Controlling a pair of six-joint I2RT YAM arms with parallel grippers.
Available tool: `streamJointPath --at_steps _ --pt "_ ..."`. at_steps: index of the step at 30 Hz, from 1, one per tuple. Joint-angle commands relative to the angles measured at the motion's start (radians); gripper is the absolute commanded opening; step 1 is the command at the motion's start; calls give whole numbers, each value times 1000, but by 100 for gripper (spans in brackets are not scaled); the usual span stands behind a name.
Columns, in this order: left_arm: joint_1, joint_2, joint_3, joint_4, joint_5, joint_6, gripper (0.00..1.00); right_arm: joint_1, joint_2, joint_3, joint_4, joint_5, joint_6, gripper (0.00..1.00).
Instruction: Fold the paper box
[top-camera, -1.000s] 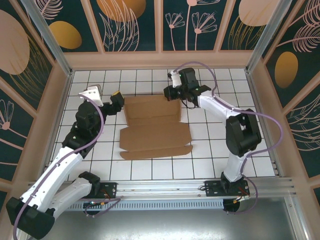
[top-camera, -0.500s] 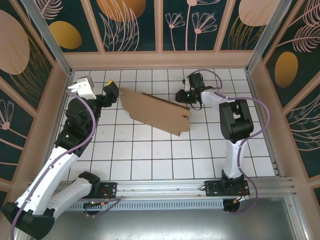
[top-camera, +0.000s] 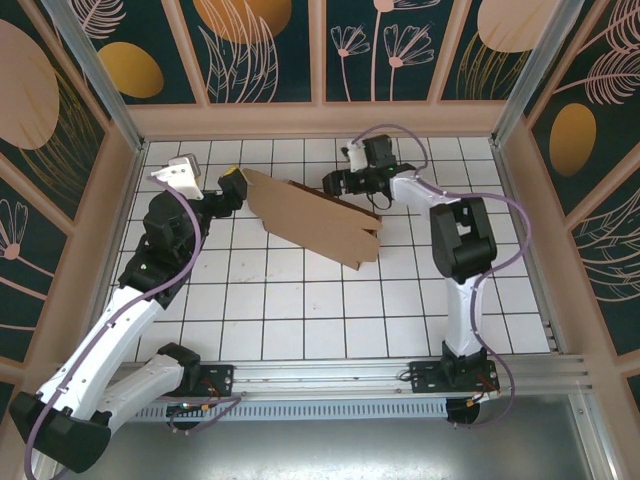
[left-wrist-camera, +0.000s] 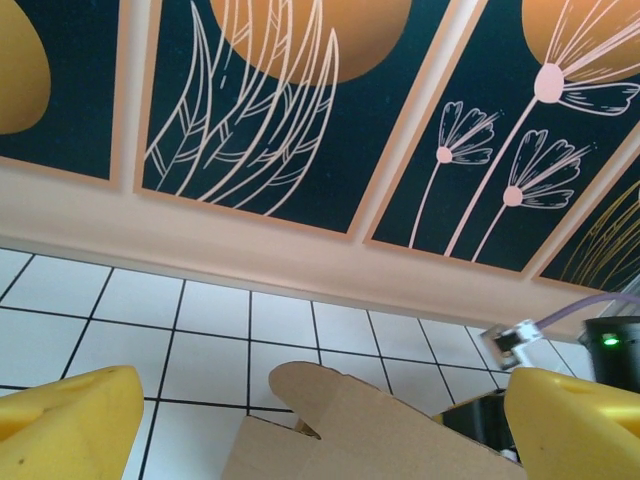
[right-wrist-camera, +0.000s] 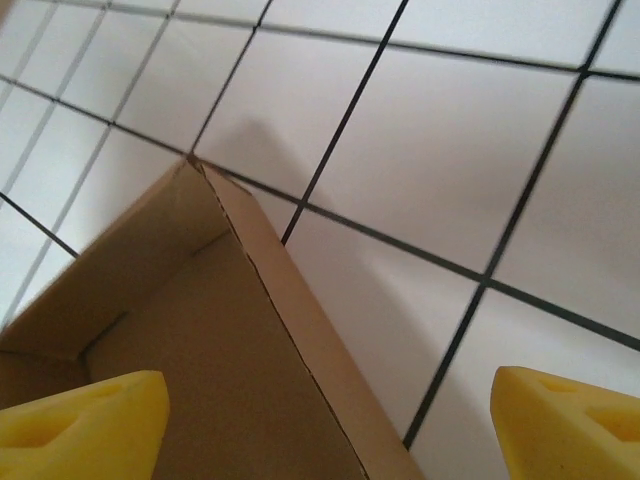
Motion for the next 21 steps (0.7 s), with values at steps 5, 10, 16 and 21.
streamJointPath --at_steps 5,10,16,21 --pt "2 -22 -15 32 5 -5 93 32 54 3 -2 265 -5 64" --pt "2 -31 -24 41 -8 -31 93 11 -55 -168 164 361 218 43" --pt "3 -34 -49 65 -6 -53 93 4 -239 -482 308 417 697 38" --pt "2 -41 -52 72 -21 -47 93 177 -448 -727 504 398 1006 58"
